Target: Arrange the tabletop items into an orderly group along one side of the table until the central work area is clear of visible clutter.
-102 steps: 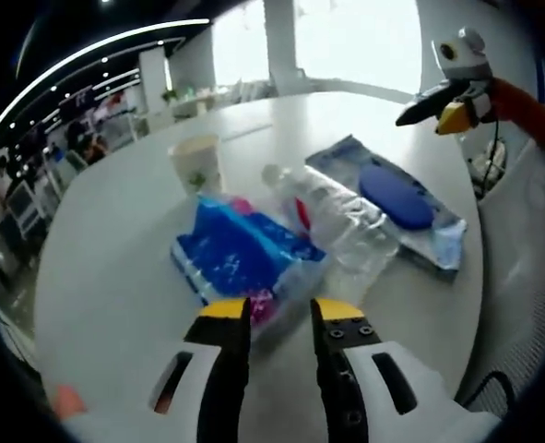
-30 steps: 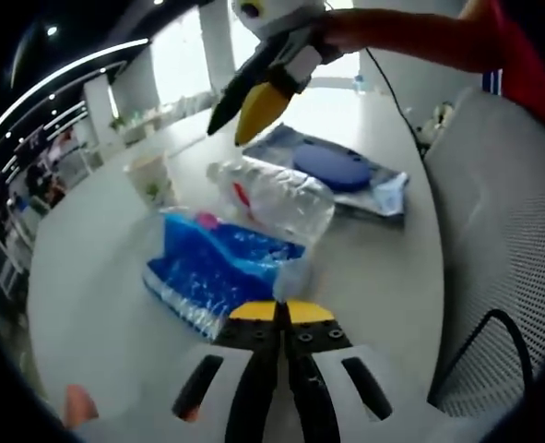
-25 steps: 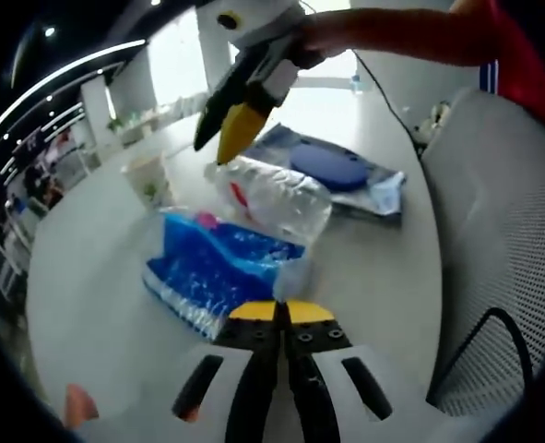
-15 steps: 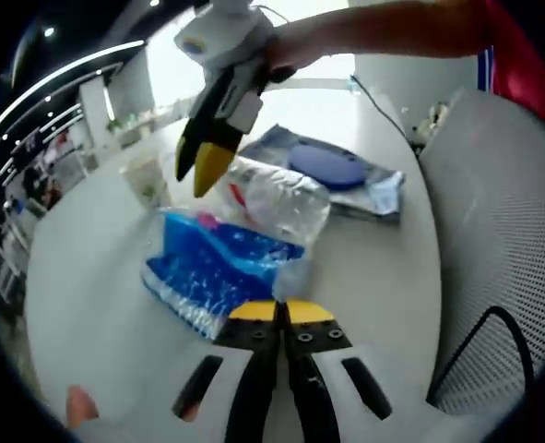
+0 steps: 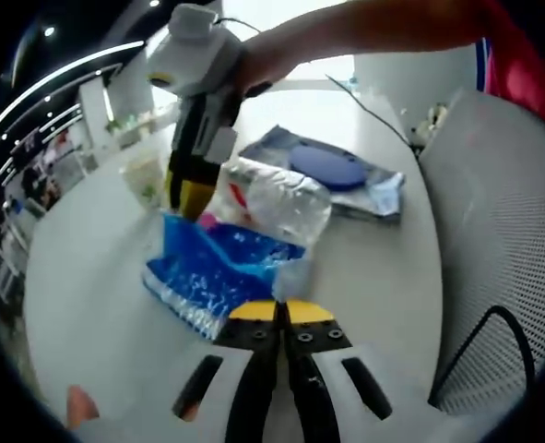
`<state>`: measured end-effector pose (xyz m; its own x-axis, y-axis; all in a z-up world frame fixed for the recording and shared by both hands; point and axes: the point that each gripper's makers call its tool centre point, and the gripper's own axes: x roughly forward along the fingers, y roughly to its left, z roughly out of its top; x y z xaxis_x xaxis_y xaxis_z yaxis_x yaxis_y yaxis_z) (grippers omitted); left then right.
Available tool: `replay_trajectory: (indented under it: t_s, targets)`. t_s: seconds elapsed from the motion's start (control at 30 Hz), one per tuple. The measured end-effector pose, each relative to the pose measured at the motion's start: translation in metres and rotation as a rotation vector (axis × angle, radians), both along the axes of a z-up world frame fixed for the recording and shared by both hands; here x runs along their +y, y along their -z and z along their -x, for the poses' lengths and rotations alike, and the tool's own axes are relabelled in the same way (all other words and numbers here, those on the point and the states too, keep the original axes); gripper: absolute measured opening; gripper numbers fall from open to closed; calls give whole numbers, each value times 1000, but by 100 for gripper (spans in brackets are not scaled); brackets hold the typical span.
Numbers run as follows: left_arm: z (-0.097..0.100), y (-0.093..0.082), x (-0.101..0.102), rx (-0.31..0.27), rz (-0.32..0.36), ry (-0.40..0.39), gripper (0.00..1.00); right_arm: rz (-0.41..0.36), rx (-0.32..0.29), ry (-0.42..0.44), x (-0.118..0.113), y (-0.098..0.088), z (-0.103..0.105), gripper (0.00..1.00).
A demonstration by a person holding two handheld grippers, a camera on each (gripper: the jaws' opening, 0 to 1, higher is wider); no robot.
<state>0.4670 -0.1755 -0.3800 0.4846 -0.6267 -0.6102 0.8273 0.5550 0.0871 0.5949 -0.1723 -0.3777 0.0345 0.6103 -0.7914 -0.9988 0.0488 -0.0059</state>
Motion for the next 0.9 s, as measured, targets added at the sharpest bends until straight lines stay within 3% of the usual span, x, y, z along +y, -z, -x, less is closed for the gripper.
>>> replay_trajectory:
  t_s: [0.23,0.53,0.9]
  targets:
    - [-2,0,2,1,4,-8,0,6,36,11,-2,3,3,5]
    - [-5,-6,20,-2,-12,-36,0,-64,79,70,4,-13,0,3]
    - [-12,-32,33,-42,-41,-39,0,-121,105,122,-1,-35,-3,3]
